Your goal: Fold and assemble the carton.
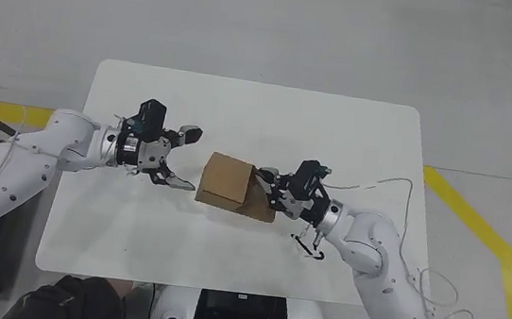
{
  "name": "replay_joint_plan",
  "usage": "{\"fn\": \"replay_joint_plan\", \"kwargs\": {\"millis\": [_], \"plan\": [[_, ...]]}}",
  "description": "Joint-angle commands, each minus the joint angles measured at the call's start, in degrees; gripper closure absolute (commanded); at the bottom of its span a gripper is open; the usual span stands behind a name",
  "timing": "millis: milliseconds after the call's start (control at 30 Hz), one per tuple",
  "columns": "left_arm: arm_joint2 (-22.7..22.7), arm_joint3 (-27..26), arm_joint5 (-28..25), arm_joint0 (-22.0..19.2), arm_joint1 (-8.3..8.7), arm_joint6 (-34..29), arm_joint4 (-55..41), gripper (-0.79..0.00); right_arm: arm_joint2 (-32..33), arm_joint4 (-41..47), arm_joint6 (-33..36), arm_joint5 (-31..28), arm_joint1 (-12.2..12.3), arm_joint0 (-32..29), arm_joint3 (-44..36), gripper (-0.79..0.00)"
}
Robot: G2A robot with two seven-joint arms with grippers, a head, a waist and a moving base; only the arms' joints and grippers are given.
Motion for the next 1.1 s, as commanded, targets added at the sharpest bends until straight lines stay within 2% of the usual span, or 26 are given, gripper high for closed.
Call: {"fn": "replay_joint_plan", "kwargs": {"millis": [0, 700, 1067], "plan": [[-0.01, 0.05, 0.00, 0.00, -0.04, -0.02, -0.03, -0.785, 0.05, -0.07, 0.26, 0.00, 0.02, 0.15, -0.19, 0.000], [-0.01, 0.05, 0.00, 0.00, -0.04, -0.02, -0.03, -0.785, 0.05, -0.23, 0.30, 0.47, 0.04, 0.14, -0.37, 0.000], [0.73, -1.29, 0.00, 0.48, -1.15, -1.26, 1.22, -0.785, -0.42, -0.73, 5.78, -4.25, 0.43, 7.19, 3.95, 0.000]]}}
